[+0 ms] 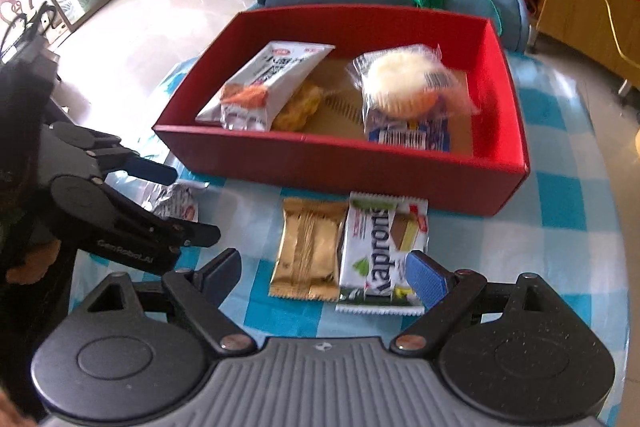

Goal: Organize snacks
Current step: 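Lower the left tool onto the crumpled clear foil packet and grasp it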

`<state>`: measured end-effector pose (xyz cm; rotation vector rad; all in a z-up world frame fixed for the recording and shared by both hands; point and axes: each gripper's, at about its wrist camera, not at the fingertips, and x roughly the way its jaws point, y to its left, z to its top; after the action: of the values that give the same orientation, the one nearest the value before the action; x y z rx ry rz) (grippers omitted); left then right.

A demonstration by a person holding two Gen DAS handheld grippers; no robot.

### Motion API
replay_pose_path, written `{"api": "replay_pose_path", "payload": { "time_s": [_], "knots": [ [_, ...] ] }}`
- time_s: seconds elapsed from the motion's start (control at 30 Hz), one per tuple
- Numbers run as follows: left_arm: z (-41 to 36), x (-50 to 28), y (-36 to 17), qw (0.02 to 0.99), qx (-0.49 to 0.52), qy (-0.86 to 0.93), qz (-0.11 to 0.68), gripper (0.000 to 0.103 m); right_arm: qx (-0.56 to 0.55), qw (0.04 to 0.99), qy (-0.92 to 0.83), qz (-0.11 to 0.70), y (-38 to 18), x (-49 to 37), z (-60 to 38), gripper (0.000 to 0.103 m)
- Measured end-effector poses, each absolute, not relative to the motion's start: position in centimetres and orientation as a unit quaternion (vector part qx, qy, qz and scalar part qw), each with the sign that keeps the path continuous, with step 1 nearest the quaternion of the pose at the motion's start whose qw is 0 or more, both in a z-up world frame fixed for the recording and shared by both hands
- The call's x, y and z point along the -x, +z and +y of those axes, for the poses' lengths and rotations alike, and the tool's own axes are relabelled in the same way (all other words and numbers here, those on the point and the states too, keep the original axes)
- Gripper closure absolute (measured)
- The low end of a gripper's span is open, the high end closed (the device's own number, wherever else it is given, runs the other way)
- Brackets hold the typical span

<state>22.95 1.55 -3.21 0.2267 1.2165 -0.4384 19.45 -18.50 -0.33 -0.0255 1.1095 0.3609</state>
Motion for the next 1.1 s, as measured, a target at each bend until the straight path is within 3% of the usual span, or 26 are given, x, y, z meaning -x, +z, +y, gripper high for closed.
{"api": "replay_pose_path", "payload": {
  "time_s": [0.3, 0.67, 0.8, 1.03, 1.1],
  "knots": [
    [3.7, -21.3, -3.6, 0.783, -0.064, -0.204, 0.585, 0.015, 0.0, 0.828, 0.168, 0.535, -0.5, -19.0, -18.4, 0.016],
    [1.9, -21.6, -4.2, 0.797, -0.099, -0.134, 0.58, 0.013, 0.005, 0.815, 0.164, 0.556, -1.3, -17.6, -18.5, 0.016],
    [0.4, -21.0, -4.1, 0.8, -0.104, -0.137, 0.575, 0.019, 0.009, 0.806, 0.159, 0.569, -2.0, -17.0, -18.6, 0.016],
    [0.2, -19.8, -3.8, 0.803, -0.088, -0.121, 0.577, 0.04, 0.007, 0.807, 0.147, 0.572, -2.0, -15.8, -18.8, 0.016],
    [0.6, -19.2, -3.4, 0.803, -0.081, -0.117, 0.579, 0.041, 0.012, 0.806, 0.135, 0.576, -2.3, -15.3, -19.0, 0.016]
  ]
}}
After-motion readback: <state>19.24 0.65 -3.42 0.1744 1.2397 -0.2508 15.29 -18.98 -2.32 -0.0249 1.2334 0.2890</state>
